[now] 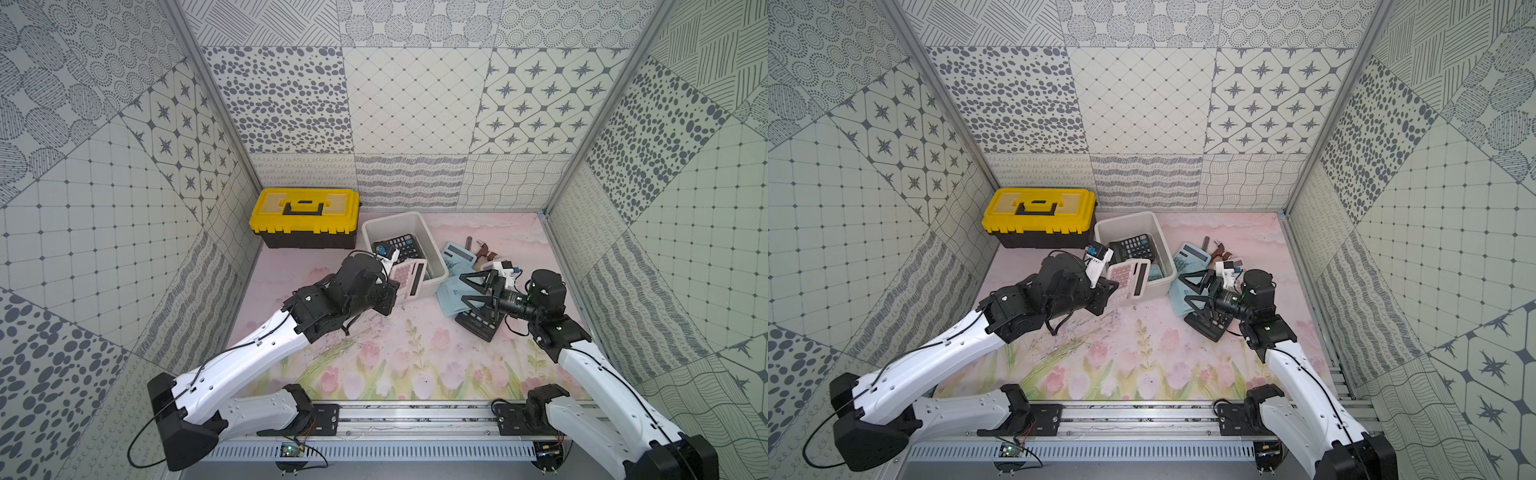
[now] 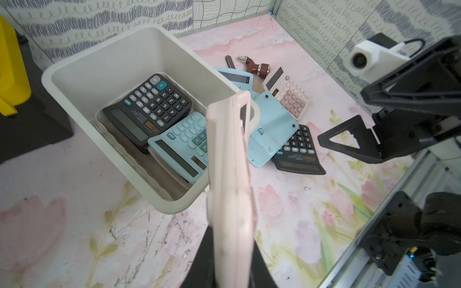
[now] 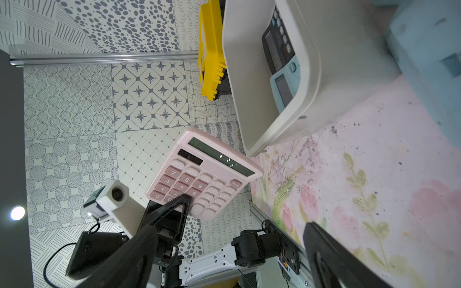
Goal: Put the calculator in the storage box
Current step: Pick up the calculator at the center of the board.
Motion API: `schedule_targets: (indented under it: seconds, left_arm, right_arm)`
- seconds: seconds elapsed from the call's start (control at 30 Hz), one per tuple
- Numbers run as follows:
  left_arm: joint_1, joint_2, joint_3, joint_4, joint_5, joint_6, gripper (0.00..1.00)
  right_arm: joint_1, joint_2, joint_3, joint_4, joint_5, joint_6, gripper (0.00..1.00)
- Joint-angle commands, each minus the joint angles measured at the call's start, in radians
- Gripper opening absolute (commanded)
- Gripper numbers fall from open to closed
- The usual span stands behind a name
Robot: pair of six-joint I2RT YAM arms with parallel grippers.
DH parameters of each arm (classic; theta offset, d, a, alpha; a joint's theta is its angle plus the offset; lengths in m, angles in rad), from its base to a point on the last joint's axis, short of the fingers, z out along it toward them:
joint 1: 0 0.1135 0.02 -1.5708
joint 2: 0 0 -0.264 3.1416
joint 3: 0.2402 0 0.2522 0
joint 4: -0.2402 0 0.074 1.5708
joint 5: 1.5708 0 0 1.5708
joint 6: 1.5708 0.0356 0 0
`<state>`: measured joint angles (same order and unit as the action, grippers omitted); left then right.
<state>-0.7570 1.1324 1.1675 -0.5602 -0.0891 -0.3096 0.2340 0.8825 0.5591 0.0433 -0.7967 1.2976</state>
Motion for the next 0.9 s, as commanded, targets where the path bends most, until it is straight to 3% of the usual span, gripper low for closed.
schedule_targets:
  seconds: [0.0, 0.13, 0.27, 0.53, 0.77, 0.87]
  left_arm:
    - [0.158, -0.015, -0.038, 0.080, 0.437, -0.372, 0.00]
    - [0.291, -0.028, -0.145, 0.268, 0.665, -0.579, 0.00]
    - [0.375, -0.028, -0.237, 0.427, 0.803, -0.740, 0.00]
    - [0.426, -0.007, -0.318, 0.578, 0.920, -0.882, 0.00]
    - [0.426, 0.021, -0.325, 0.609, 0.978, -0.906, 0.00]
    - [0.425, 0.020, -0.324, 0.604, 0.985, -0.903, 0.00]
  right_arm:
    - [-0.002, 0.004, -0.030, 0.154, -0.005, -0.075, 0.97]
    - [-0.001, 0.069, -0.044, 0.227, -0.064, -0.100, 0.95]
    - [0.021, 0.098, -0.044, 0.240, -0.081, -0.151, 0.89]
    - [0.101, 0.179, 0.025, 0.152, -0.055, -0.260, 0.76]
    - [0.188, 0.285, 0.106, 0.148, -0.042, -0.306, 0.69]
    - [0.220, 0.324, 0.138, 0.145, -0.038, -0.315, 0.62]
